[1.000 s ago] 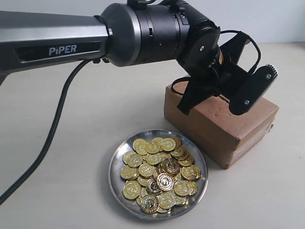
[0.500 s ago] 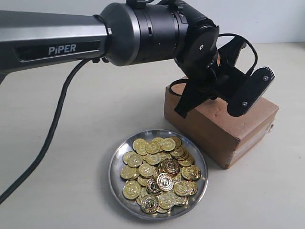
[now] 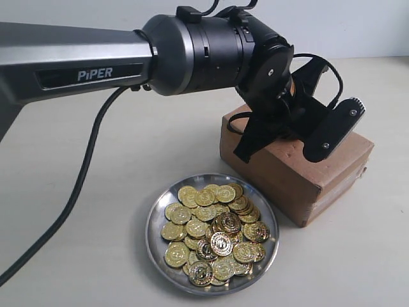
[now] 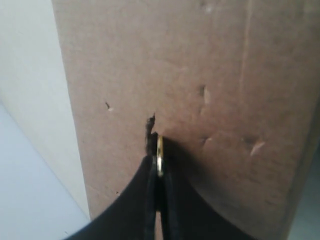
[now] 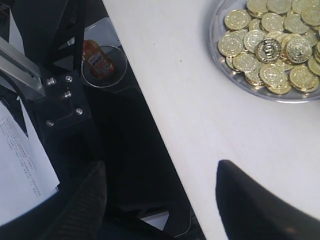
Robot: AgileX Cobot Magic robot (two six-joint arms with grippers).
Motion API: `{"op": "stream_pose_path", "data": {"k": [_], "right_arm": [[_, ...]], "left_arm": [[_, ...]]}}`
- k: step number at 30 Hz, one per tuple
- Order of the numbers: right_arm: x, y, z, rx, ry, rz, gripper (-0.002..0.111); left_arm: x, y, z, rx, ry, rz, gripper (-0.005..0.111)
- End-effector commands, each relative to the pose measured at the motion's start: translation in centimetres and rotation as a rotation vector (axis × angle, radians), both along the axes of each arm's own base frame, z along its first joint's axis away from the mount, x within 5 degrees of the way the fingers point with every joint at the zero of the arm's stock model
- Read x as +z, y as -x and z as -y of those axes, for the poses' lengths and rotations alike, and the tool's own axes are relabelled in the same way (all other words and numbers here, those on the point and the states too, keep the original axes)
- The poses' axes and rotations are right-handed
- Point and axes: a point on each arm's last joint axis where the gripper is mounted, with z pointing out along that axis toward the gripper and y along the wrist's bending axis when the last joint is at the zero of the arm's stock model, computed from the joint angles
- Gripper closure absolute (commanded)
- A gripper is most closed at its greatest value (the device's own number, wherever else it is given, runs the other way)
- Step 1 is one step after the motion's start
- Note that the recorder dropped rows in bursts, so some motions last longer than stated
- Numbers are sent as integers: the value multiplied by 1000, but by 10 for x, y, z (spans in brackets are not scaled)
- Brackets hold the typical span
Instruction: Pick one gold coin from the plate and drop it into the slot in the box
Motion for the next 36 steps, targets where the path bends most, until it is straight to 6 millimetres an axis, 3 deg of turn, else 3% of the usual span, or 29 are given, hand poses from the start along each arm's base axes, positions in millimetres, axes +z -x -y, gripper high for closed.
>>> {"op": "stream_pose_path", "data": {"k": [1,12,18,23,25,27,29,30,31,32,33,36], "right_arm": [[0,1,0,7,-10,13,47],[0,1,0,7,-10,13,47],[0,1,0,7,-10,13,47],[0,1,0,7,-10,13,47],[1,-2,0,-3,-20,42,48],[4,-10,0,-42,-37,131,56],[13,-25,-1,-120,-82,305,90],[17,-31,0,-162,-109,376,104],[26,-39,-1,-225,-175,458,108],[33,-43,-2,-263,-236,525,108],[42,-47,-3,-289,-299,607,108],[58,-53,-2,-331,-410,747,108]], "left_arm": [[-1,-3,-1,10,6,-9,107],[0,-3,0,13,20,-3,106],[0,-3,0,17,23,-8,80],[3,-4,0,16,37,4,77],[22,-4,-4,8,52,48,77],[61,0,-13,77,128,81,77],[125,11,-43,313,275,30,82],[147,18,-59,395,286,15,91],[163,25,-82,504,249,-37,104],[177,35,-104,578,194,-87,107],[189,45,-128,641,146,-153,107],[216,66,-174,721,276,-297,107]]}}
